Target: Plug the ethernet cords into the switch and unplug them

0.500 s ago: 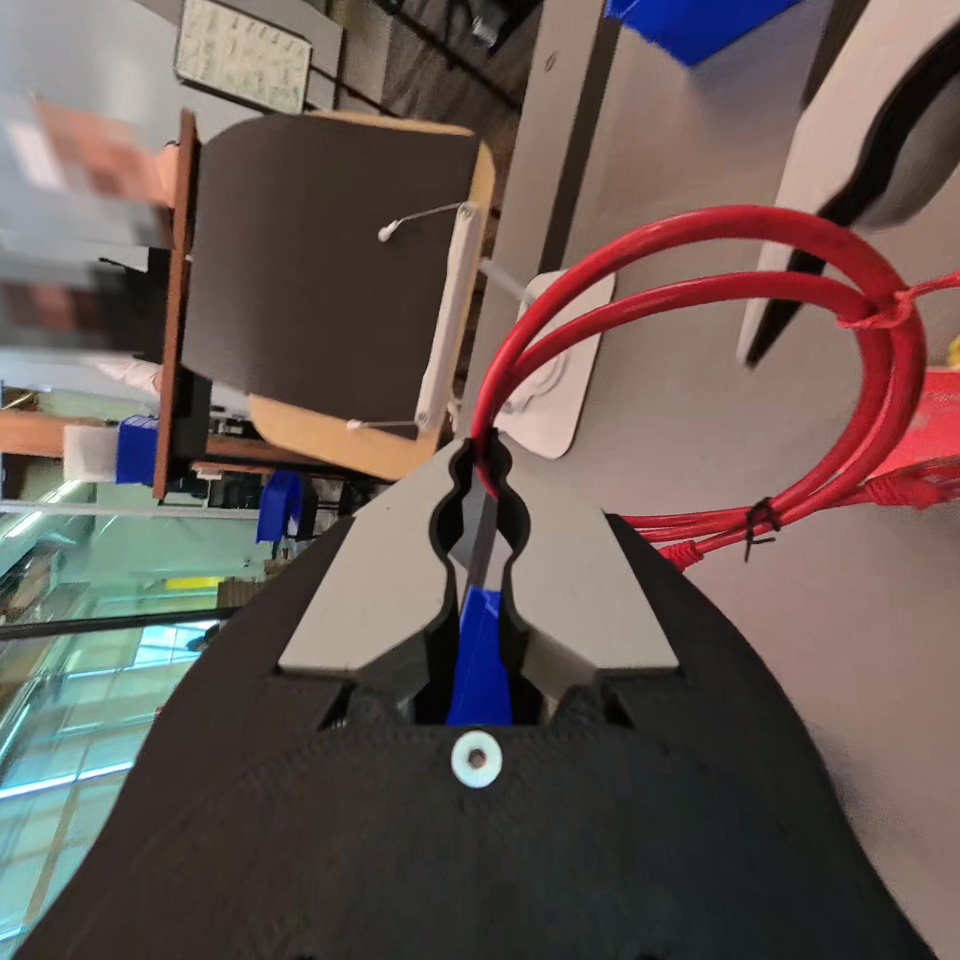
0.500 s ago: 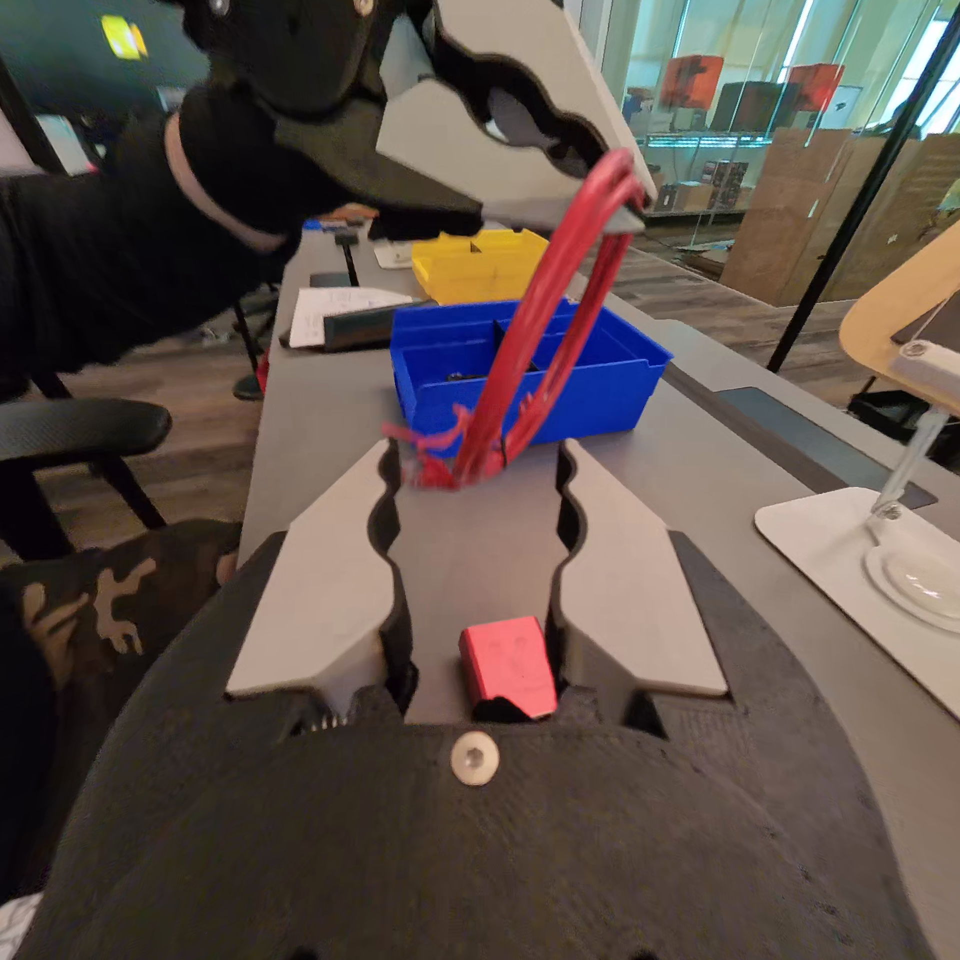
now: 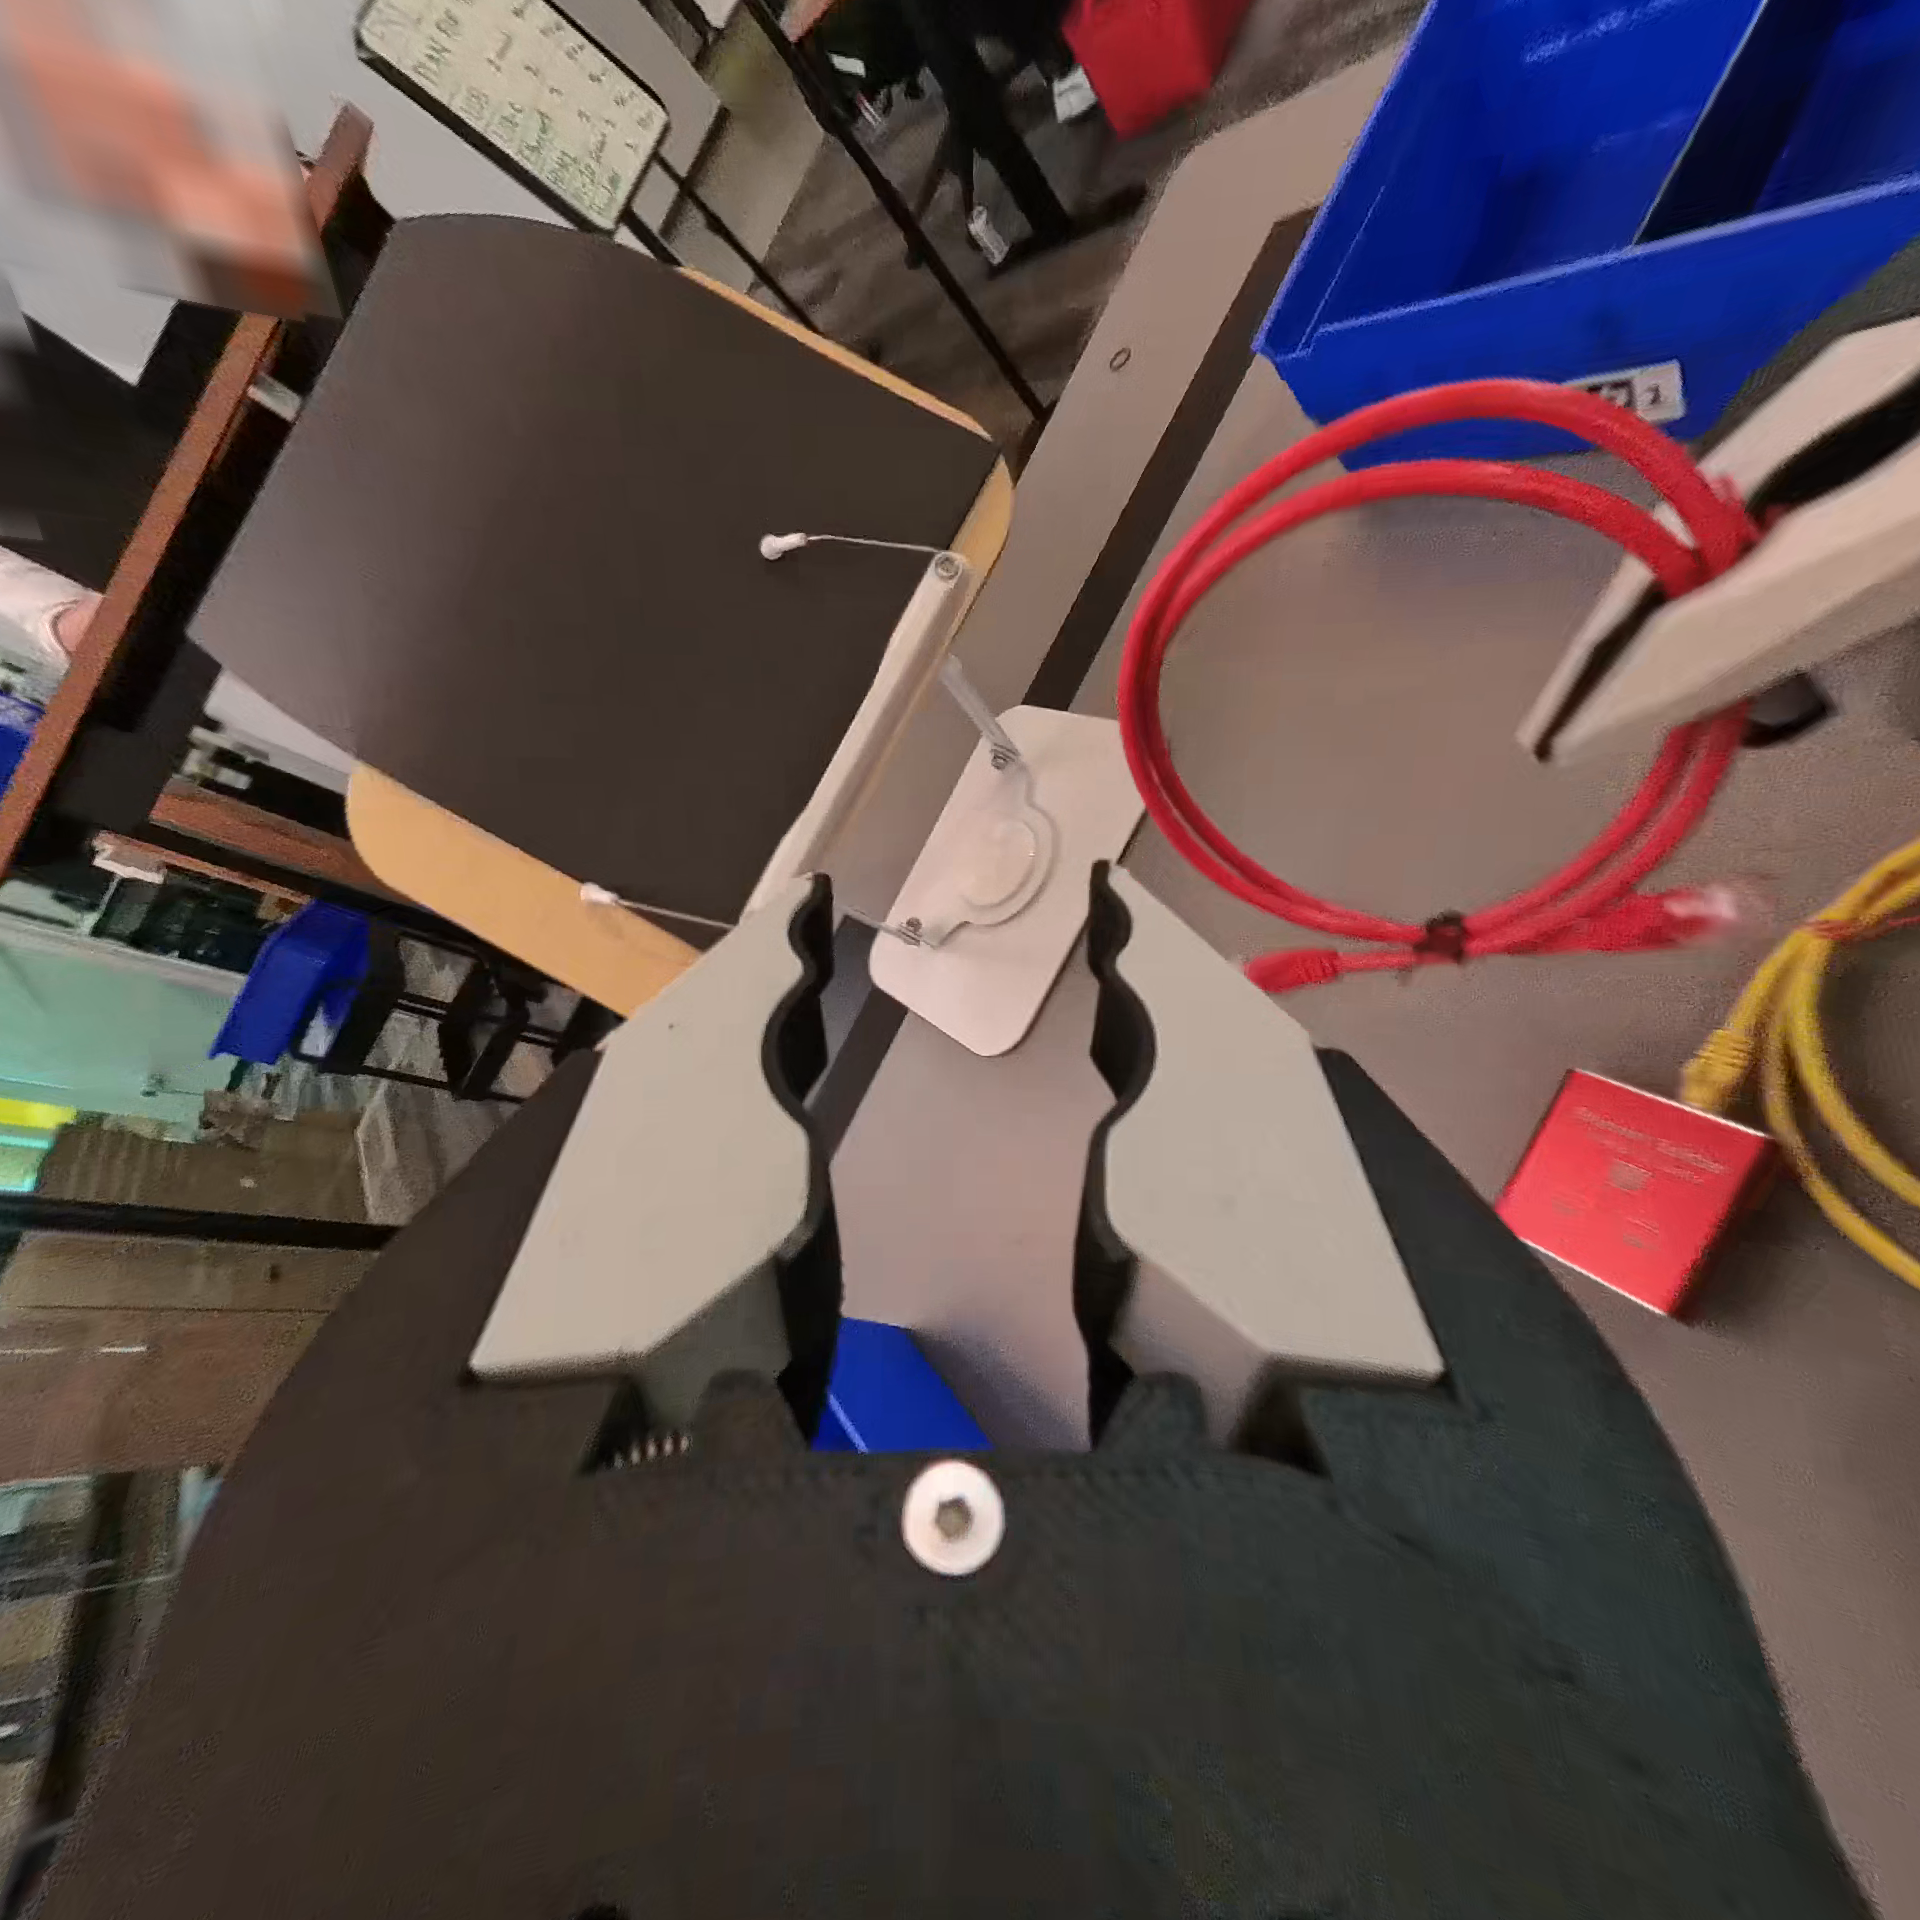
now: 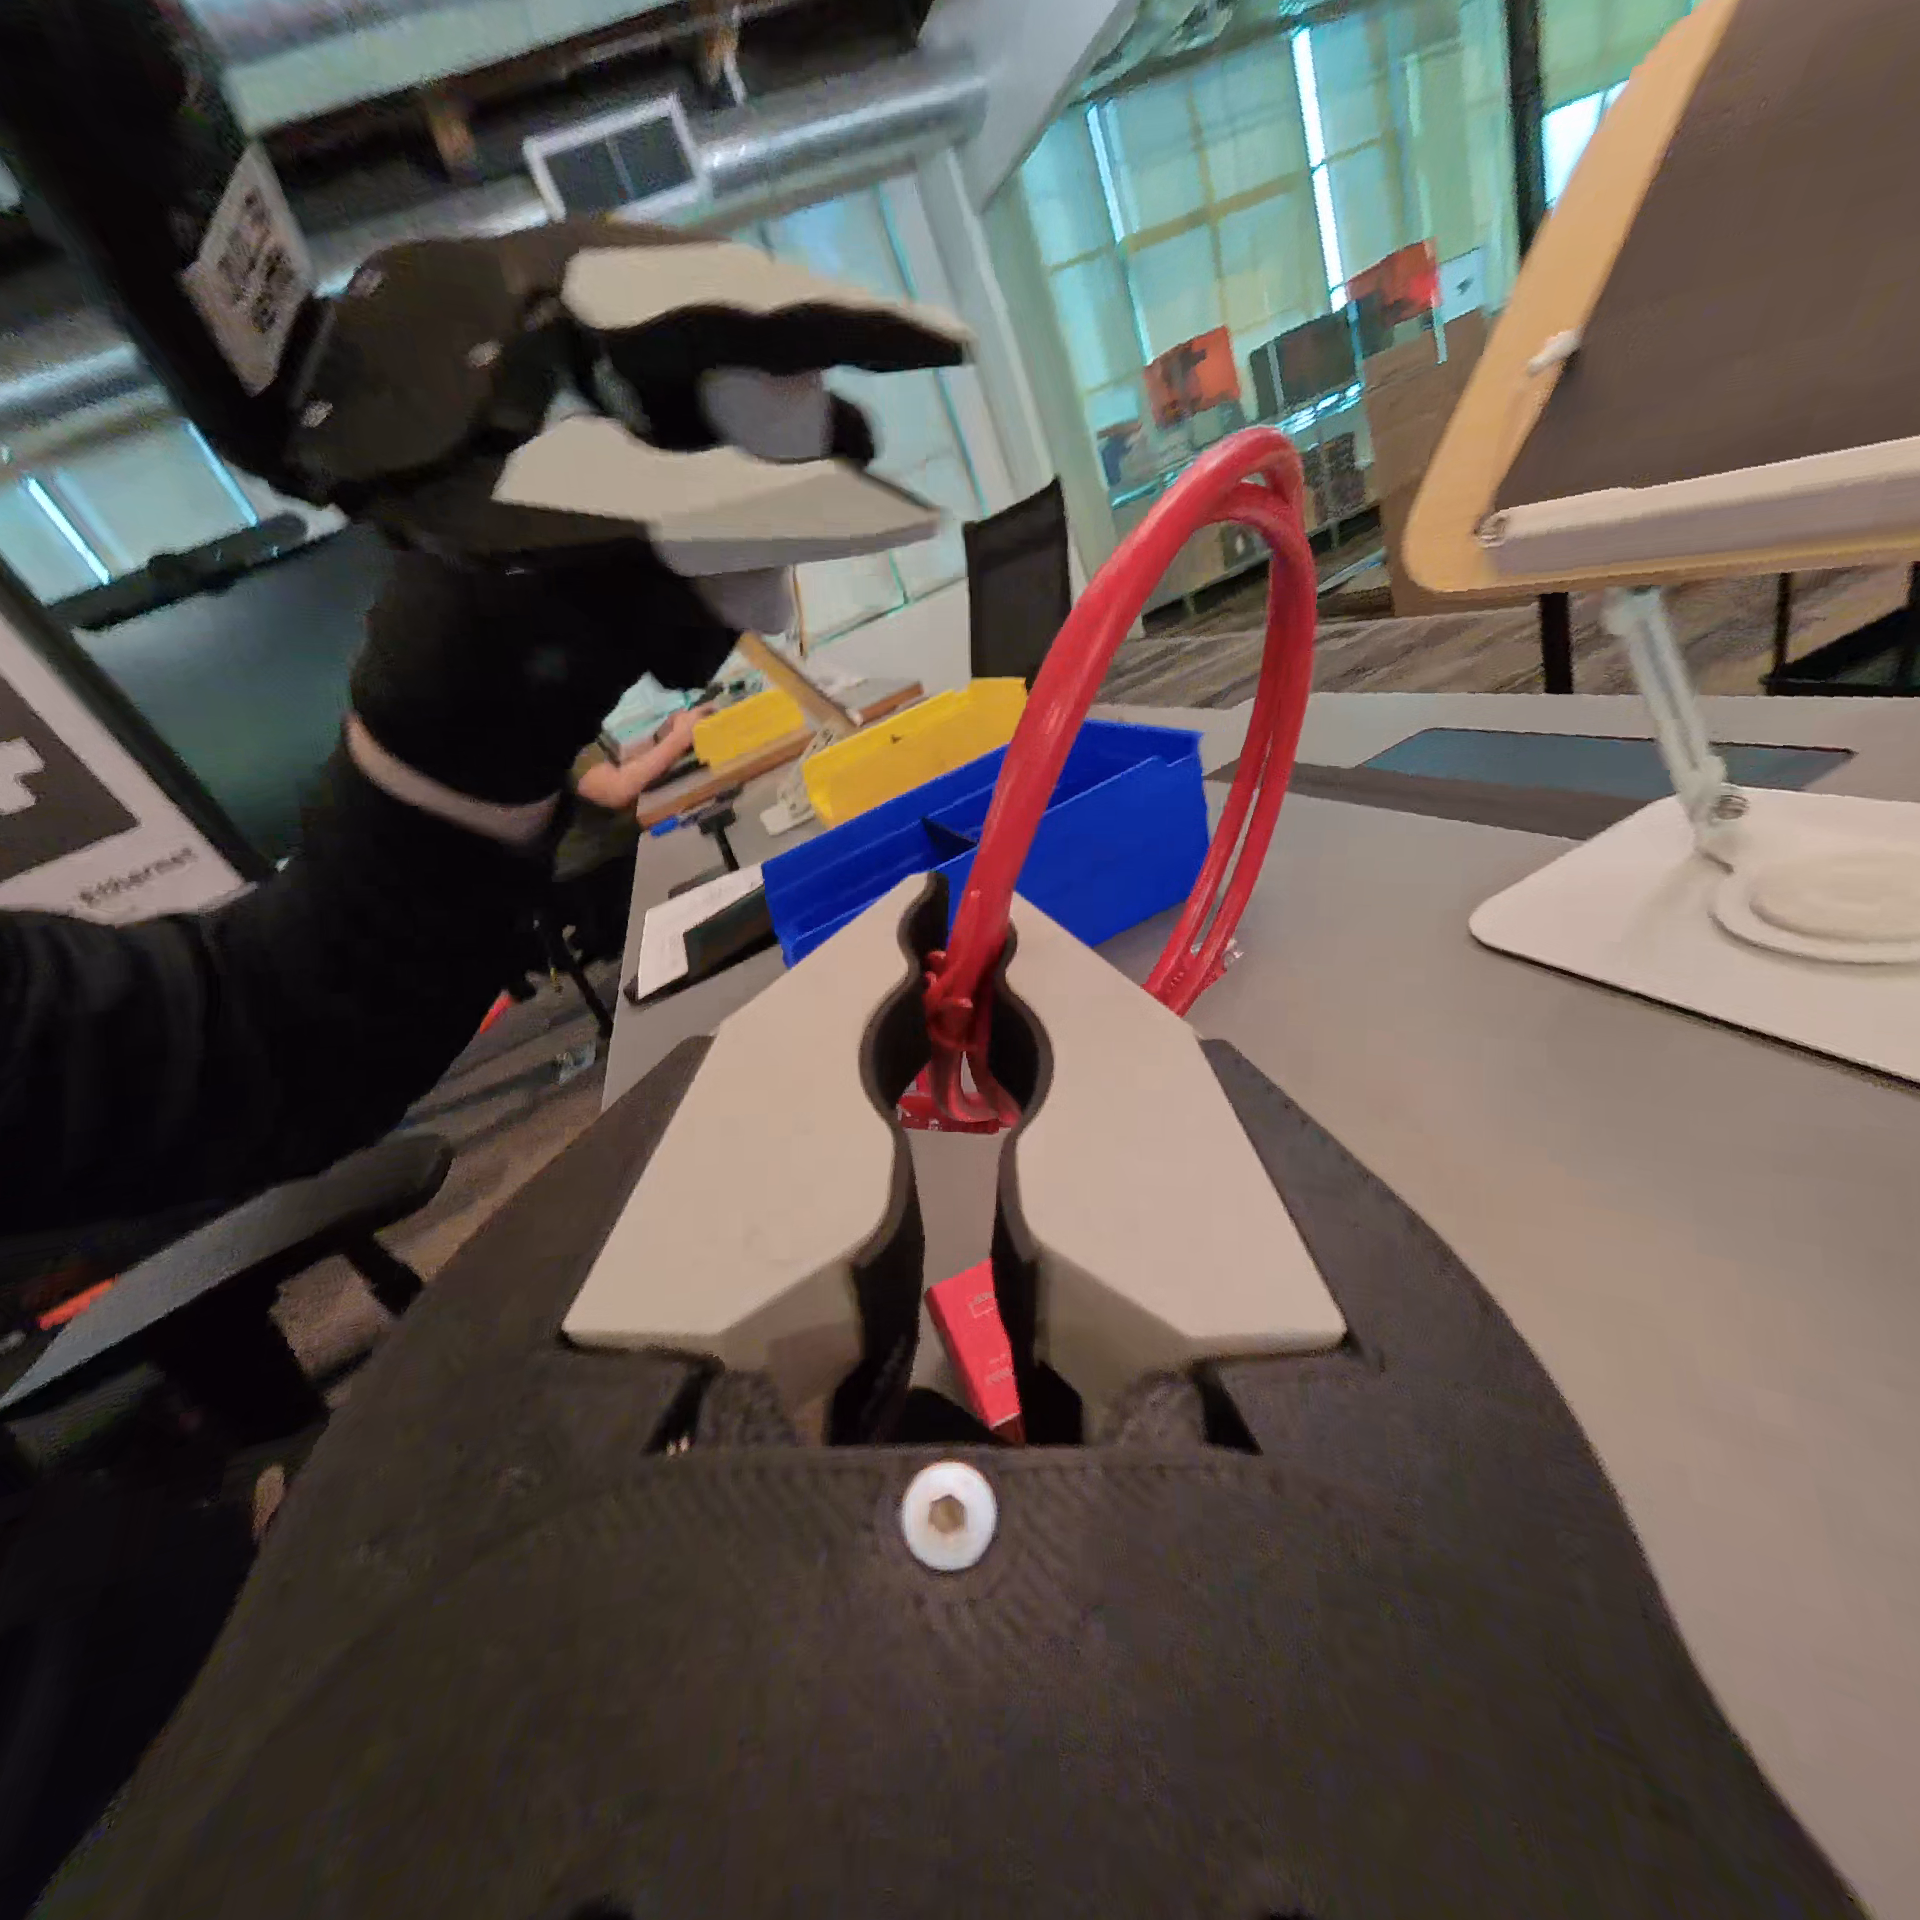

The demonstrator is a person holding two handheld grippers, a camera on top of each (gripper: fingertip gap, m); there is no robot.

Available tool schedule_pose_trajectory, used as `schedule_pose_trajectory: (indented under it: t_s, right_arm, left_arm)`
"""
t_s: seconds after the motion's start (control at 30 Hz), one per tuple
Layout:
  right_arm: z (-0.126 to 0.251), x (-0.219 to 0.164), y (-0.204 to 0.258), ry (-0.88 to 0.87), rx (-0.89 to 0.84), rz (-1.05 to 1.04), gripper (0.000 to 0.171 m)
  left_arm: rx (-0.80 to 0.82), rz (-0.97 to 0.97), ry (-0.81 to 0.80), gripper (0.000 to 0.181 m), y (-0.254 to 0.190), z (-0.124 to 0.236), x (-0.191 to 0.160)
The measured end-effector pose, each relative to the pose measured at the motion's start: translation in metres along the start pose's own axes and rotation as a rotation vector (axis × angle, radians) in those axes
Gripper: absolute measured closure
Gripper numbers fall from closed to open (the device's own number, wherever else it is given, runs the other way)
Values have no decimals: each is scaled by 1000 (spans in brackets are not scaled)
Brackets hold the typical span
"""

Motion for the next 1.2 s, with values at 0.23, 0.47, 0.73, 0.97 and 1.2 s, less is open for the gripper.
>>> schedule_pose_trajectory:
  t_s: [0.23, 0.47, 0.73, 0.97, 1.2]
  right_arm:
    - [10, 1, -10, -71, -57, -11, 169]
    - [7, 2, -3, -60, -59, -7, 169]
    - [4, 0, 2, -60, -49, 8, 169]
    - [8, 6, 2, -43, -26, 21, 141]
    - [25, 9, 38, 152, -225, 671, 145]
  left_arm:
    - [-1, -141, -53, 126, -93, 2, -30]
    - [33, -321, -78, 138, -147, -27, -32]
    - [14, -255, -135, 169, -154, -31, -32]
    - [-186, 57, -199, 170, -130, -24, -31]
    - [-439, 612, -318, 171, -77, -14, -32]
Point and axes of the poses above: each gripper's, where its closed fingertips meet, z back along the fingers, x out of its top, y = z × x across the jaws, the point moved 9 cm from there along z, back along the fingers, and after that the axes turned 4 degrees about z, right-handed, at the moved point
